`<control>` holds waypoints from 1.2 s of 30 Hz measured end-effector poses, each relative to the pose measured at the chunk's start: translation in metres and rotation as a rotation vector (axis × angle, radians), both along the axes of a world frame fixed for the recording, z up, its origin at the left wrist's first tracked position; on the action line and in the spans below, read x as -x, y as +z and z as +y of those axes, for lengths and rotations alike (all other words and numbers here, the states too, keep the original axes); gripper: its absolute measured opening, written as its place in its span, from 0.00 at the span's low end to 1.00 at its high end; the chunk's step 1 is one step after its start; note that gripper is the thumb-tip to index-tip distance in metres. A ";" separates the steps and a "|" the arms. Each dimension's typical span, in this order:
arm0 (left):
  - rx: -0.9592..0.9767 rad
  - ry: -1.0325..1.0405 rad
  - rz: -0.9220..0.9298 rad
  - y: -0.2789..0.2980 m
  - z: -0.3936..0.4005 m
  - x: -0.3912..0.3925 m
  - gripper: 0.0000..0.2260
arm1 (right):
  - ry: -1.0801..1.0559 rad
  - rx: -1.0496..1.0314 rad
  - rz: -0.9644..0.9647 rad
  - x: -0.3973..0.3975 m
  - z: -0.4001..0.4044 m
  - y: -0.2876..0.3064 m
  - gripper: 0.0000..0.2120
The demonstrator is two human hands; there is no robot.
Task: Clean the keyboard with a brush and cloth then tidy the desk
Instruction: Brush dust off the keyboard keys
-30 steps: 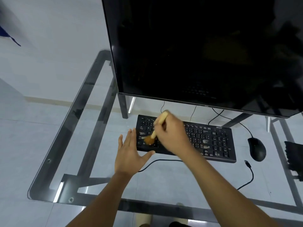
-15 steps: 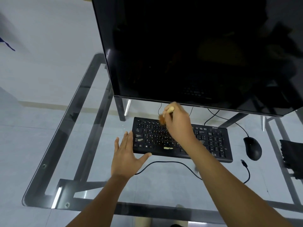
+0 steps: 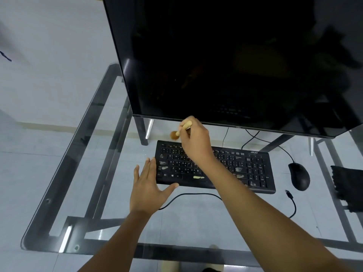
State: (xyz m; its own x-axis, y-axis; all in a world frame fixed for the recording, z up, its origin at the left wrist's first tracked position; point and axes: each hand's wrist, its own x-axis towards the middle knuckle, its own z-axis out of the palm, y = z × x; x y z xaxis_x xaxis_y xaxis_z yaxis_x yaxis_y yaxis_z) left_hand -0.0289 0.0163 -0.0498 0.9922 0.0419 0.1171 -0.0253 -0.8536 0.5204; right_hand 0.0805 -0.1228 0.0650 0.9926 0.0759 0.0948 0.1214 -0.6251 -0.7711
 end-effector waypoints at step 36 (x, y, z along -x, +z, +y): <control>-0.031 -0.001 0.067 0.001 0.002 0.000 0.47 | 0.030 0.208 -0.072 0.032 -0.065 -0.004 0.04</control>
State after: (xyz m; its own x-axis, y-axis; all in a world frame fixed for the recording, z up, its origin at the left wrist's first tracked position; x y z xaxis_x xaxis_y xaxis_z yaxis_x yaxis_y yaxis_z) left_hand -0.0289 0.0184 -0.0492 0.9979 0.0382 0.0520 0.0074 -0.8691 0.4947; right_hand 0.0482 -0.1877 0.0613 0.9808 0.1309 0.1443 0.1925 -0.7652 -0.6144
